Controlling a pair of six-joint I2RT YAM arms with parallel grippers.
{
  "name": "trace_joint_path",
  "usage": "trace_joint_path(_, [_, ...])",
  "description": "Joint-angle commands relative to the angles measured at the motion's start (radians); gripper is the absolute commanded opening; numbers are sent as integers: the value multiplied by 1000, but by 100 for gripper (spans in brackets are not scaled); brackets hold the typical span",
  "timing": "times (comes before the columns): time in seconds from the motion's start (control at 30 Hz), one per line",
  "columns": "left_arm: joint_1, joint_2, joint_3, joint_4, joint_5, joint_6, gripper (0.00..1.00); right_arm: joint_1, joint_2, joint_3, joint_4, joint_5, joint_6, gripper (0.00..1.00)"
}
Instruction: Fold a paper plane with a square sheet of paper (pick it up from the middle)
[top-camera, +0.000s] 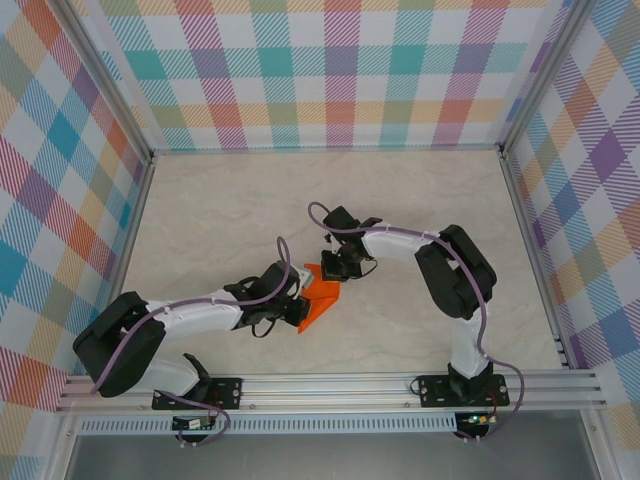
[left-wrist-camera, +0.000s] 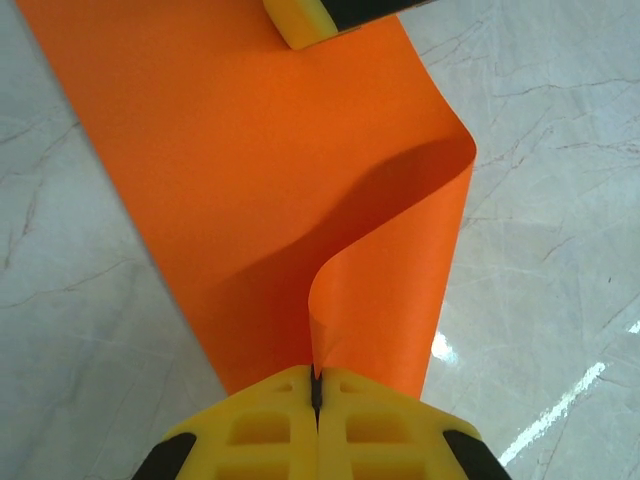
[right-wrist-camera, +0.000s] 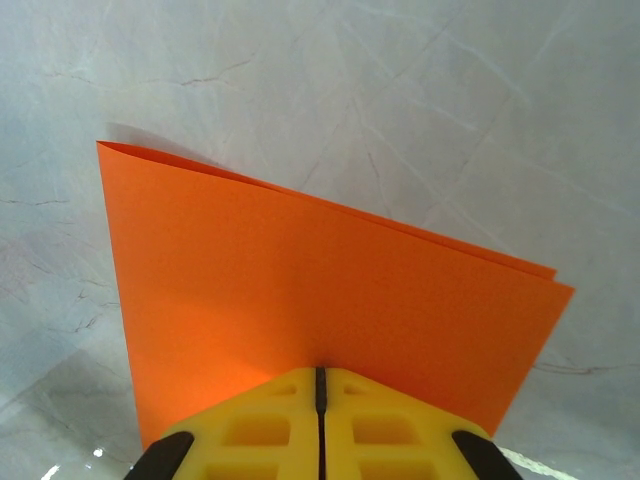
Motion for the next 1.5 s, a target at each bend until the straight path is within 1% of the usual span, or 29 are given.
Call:
trace_joint_path(0.0, [13,19,39,-27,0,-3,2,-3,32,0,-56,11,-9,8])
trace_joint_path(0.23, [16,57,60,-51,-7,2,2,-3,32,-7,-53,10,2,8])
trace_joint_path(0.63, [22,44,46,-63,-59,-25,2,-2,30,-7,-58,12,9,8])
trace_joint_path(1.47, [23,92,44,-12,-9,-26,5,-3,39,-21,-52,13,22,9])
